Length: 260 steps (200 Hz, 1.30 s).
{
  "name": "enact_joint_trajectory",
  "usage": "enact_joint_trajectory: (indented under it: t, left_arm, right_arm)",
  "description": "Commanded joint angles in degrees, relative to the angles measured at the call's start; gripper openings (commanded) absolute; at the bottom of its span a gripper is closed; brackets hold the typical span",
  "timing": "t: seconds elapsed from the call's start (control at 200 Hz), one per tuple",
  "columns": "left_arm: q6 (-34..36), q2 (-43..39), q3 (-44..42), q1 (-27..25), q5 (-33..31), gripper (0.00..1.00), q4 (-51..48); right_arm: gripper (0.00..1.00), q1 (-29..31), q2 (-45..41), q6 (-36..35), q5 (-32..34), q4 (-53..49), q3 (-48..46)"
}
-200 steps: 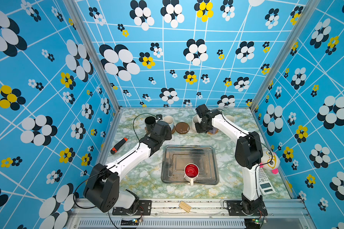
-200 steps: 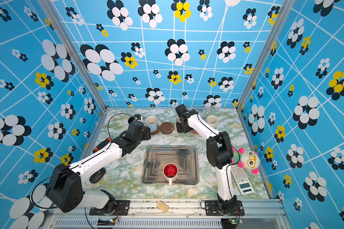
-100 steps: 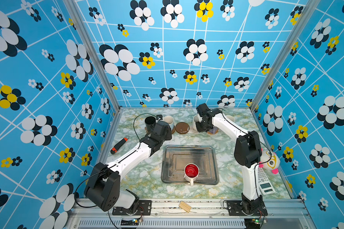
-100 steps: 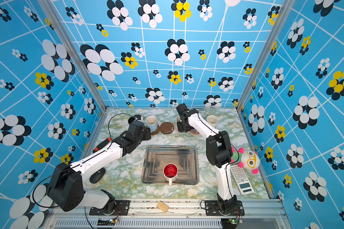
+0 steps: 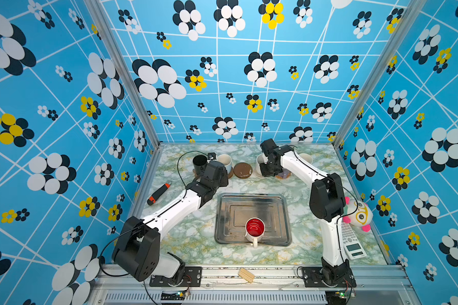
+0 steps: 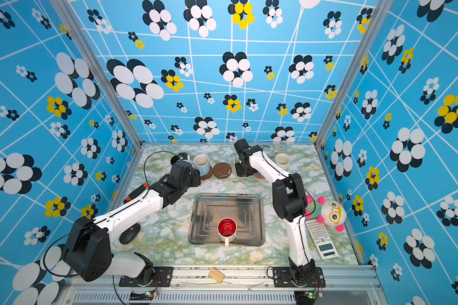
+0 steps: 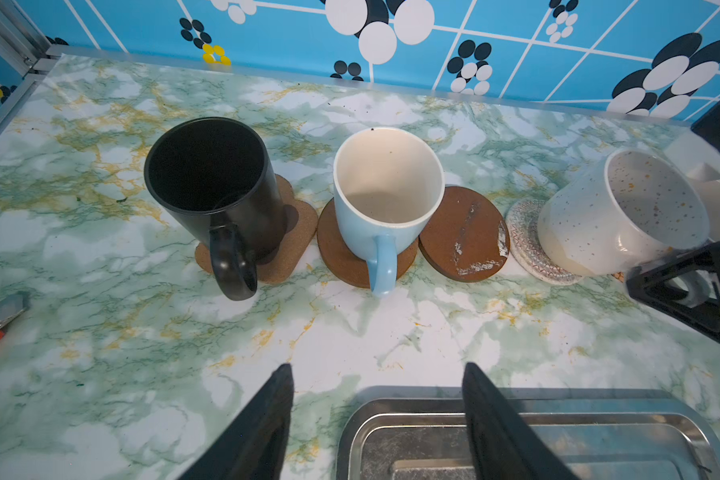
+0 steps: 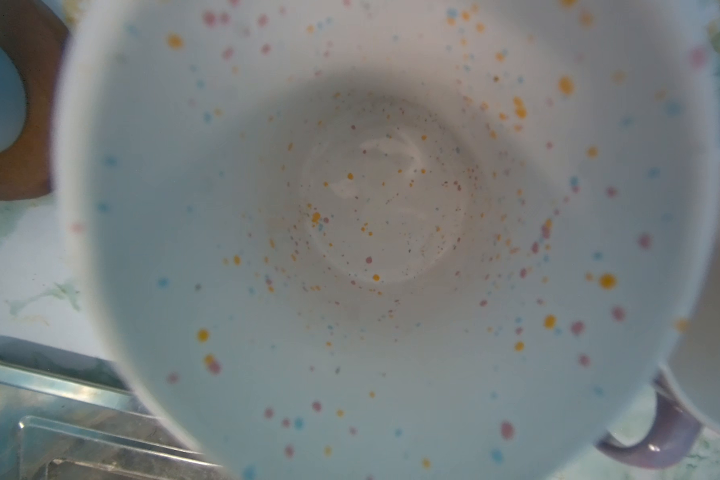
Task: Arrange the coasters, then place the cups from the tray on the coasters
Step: 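Lower the speckled mug onto the beaded coaster with the right gripper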
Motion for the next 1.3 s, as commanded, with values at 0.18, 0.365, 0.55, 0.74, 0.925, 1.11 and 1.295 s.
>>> enact_joint_trajectory:
  t: [0.18, 0.365, 0.55, 0.74, 0.925, 1.11, 1.295]
  left_arm:
    - [-0.7, 0.7, -0.4, 0.4, 0.7, 0.66, 0.4]
    - [-0.6, 0.7, -0.4, 0.4, 0.8, 0.66, 0.3]
    - [-0.6, 0.7, -0.4, 0.4, 0.8, 0.65, 0.2]
    - [-0.7, 0.5, -0.5, 0.4, 0.7, 0.66, 0.3]
    - [-0.7, 0.5, -0.5, 0.4, 0.7, 0.66, 0.2]
    - [-0.7, 0.5, -0.5, 0.4, 0.7, 0.66, 0.2]
    - [-0.8, 0.4, -0.5, 0.5, 0.6, 0.66, 0.1]
  right_arm:
    - [0.00, -0.7, 0.7, -0.2, -0.2, 1.1, 3.4]
    - [0.00, -0.9, 1.4, 0.0, -0.5, 1.1, 3.6]
    - [0.00, -0.9, 1.7, 0.1, -0.6, 1.0, 3.7]
    - [0.00, -1.0, 1.6, 0.1, -0.8, 1.1, 3.9]
    - [0.00, -1.0, 1.7, 0.2, -1.3, 1.1, 4.2]
    - [0.00, -1.0, 2.1, 0.5, -1.8, 1.0, 4.7]
    - [0.00, -1.0, 2.6, 0.4, -1.6, 0.7, 5.3]
